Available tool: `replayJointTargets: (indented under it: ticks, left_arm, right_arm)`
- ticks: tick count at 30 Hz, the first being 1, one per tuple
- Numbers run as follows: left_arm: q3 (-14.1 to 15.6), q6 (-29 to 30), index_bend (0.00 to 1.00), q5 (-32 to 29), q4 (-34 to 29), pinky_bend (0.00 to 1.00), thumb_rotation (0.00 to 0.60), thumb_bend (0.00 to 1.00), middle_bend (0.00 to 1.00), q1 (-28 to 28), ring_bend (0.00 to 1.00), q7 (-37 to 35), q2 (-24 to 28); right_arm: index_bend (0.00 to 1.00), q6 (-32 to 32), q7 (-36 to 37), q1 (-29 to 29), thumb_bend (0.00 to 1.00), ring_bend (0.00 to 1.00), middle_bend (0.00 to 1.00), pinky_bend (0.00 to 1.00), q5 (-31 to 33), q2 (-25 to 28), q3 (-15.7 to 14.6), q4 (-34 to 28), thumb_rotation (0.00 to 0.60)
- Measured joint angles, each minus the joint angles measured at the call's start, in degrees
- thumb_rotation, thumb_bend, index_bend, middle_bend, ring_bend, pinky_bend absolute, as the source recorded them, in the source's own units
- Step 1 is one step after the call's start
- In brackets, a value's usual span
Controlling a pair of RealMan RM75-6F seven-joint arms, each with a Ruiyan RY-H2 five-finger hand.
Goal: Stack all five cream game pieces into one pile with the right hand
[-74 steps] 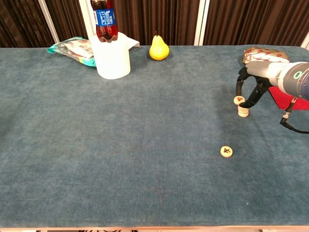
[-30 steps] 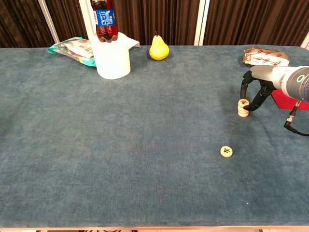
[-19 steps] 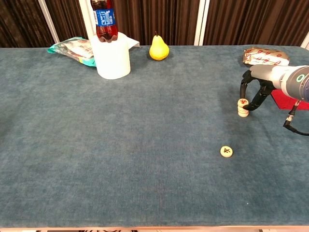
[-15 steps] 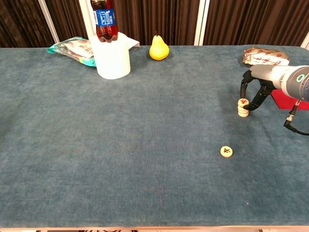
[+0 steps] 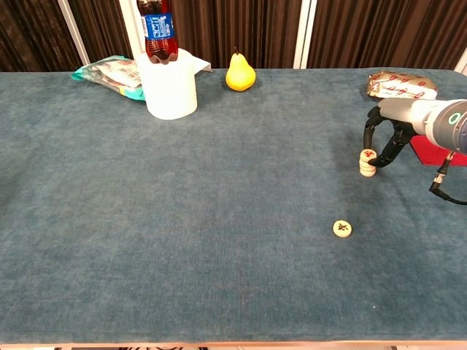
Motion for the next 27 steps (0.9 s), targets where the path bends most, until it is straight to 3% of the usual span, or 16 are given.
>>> replayJointTargets:
  ticks: [27]
  left_arm:
    - [-0.07, 0.07, 0.06, -0.14, 0.09, 0.00, 0.600, 0.16, 0.00, -0.04, 0.00, 0.39, -0.16]
  right_arm:
    - [0.47, 0.07, 0.37, -0.15, 0.39, 0.00, 0.00, 0.00, 0.12, 0.14, -0.03, 0.22, 0.600]
